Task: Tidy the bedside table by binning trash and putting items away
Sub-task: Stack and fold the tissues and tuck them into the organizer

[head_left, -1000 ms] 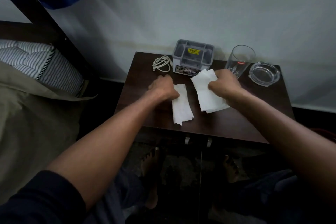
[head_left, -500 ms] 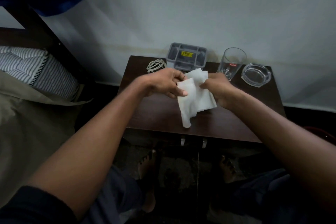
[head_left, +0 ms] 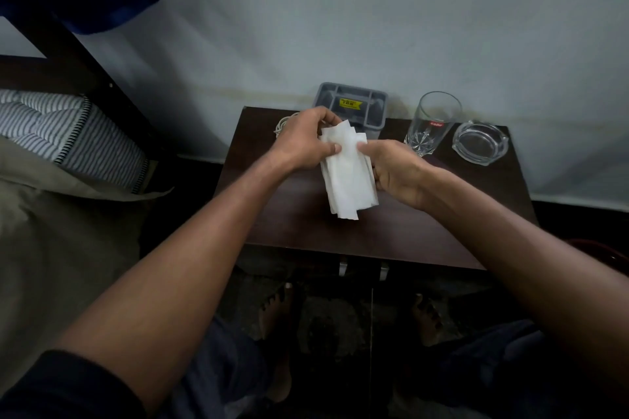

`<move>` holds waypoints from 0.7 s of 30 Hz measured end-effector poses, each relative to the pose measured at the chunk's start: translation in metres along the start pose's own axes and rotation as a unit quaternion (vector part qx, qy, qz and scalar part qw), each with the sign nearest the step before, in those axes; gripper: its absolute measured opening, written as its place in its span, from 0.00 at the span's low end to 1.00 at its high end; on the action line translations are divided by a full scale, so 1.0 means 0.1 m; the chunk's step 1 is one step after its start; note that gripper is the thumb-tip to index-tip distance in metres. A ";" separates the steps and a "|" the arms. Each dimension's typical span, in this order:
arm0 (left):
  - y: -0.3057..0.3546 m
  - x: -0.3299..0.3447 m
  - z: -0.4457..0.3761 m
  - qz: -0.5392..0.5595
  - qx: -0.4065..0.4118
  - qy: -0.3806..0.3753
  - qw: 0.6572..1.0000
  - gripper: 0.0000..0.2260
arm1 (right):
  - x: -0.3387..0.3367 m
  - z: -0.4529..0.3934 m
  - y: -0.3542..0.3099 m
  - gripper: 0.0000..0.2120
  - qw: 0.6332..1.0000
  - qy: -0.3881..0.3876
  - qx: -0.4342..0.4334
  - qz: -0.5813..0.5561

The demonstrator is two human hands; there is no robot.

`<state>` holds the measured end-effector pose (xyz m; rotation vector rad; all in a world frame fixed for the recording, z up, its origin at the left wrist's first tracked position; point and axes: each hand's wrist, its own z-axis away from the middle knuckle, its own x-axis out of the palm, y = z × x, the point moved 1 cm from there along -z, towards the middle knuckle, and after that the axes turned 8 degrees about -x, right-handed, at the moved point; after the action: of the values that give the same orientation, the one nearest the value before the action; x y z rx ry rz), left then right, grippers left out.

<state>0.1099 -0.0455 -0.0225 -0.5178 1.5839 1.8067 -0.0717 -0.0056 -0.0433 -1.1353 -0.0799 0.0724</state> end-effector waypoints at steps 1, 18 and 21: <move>-0.01 0.00 0.00 0.000 -0.001 -0.002 1.000 0.18 | 0.00 0.01 0.00 0.16 1.000 -0.015 0.000 -0.018; 0.03 0.03 -0.07 0.296 -0.152 -0.001 0.943 0.10 | -0.10 0.06 -0.17 0.24 0.997 0.077 -0.006 -0.017; 0.06 0.05 -0.07 0.369 -0.202 0.008 0.907 0.09 | -0.06 0.03 -0.28 0.21 0.978 0.127 -0.023 -0.164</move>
<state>0.1011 -0.0513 -0.0231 -0.0931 1.5265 2.7355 -0.0778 -0.0149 -0.0170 -1.1556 -0.0408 -0.3691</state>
